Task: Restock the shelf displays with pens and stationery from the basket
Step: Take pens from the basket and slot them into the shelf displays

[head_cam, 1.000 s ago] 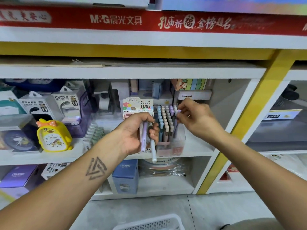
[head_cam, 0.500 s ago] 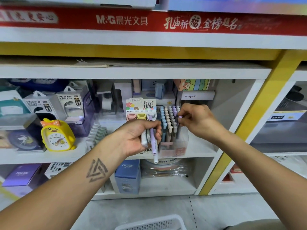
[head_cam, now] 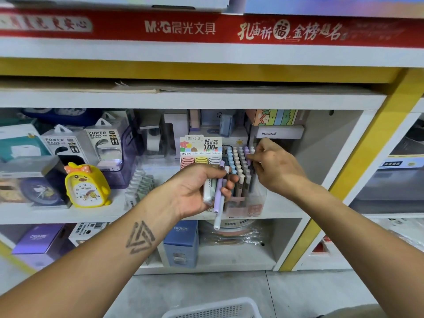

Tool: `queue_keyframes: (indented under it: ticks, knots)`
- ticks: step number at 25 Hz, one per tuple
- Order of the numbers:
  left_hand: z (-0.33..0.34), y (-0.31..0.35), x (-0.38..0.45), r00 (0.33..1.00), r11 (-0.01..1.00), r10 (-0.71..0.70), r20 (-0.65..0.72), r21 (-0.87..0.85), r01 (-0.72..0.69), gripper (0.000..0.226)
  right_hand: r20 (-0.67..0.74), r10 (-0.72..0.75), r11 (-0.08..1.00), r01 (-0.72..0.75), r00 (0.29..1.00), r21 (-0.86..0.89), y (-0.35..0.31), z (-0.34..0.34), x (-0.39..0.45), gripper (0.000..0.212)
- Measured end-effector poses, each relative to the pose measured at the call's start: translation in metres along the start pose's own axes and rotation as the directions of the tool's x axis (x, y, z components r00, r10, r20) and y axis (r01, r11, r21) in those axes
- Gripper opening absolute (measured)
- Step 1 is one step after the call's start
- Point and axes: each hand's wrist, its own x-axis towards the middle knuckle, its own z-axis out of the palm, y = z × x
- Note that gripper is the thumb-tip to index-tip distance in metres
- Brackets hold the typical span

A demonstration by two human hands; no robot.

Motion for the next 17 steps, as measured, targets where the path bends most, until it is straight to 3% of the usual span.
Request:
queue_keyframes:
  ticks: [2, 3, 5, 9, 12, 14, 15, 17]
  knots:
    - [0.000, -0.001, -0.001, 0.999, 0.999, 0.028, 0.035, 0.031, -0.029, 0.026, -0.032, 0.057, 0.969, -0.048, 0.998, 0.241, -0.007, -0.005, 0.001, 0.023]
    - [0.000, 0.000, -0.001, 0.998, 0.998, 0.040, 0.053, 0.054, -0.043, 0.024, -0.009, 0.106, 0.894, -0.091, 0.994, 0.439, -0.012, -0.009, 0.001, 0.020]
    - [0.001, 0.000, -0.002, 0.994, 0.992, 0.056, 0.092, 0.104, -0.066, 0.018, 0.141, 0.134, 0.629, -0.194, 0.981, 0.753, -0.021, -0.017, -0.001, 0.011]
    - [0.005, -0.001, -0.004, 0.989, 0.988, 0.045, 0.141, 0.141, -0.065, 0.008, 0.260, 0.070, 0.408, -0.265, 0.963, 0.874, -0.032, -0.023, -0.007, 0.013]
    - [0.007, 0.000, -0.004, 0.992, 0.994, 0.042, 0.122, 0.093, -0.053, 0.017, 0.317, 0.132, 0.075, -0.329, 0.939, 0.941, -0.025, -0.027, -0.003, 0.010]
    - [0.006, 0.000, -0.003, 0.997, 0.998, 0.039, 0.061, 0.051, -0.042, 0.019, 0.308, 0.222, -0.101, -0.292, 0.925, 0.951, -0.015, -0.032, 0.000, 0.010]
    - [0.004, 0.000, -0.002, 0.999, 0.998, 0.038, 0.019, 0.048, -0.038, 0.021, 0.277, 0.277, -0.110, -0.256, 0.920, 0.960, -0.009, -0.035, 0.001, 0.011]
    - [0.000, -0.001, 0.000, 0.997, 0.997, 0.037, -0.064, 0.071, -0.033, 0.025, 0.143, 0.373, 0.076, -0.184, 0.917, 0.980, 0.001, -0.039, 0.000, 0.009]
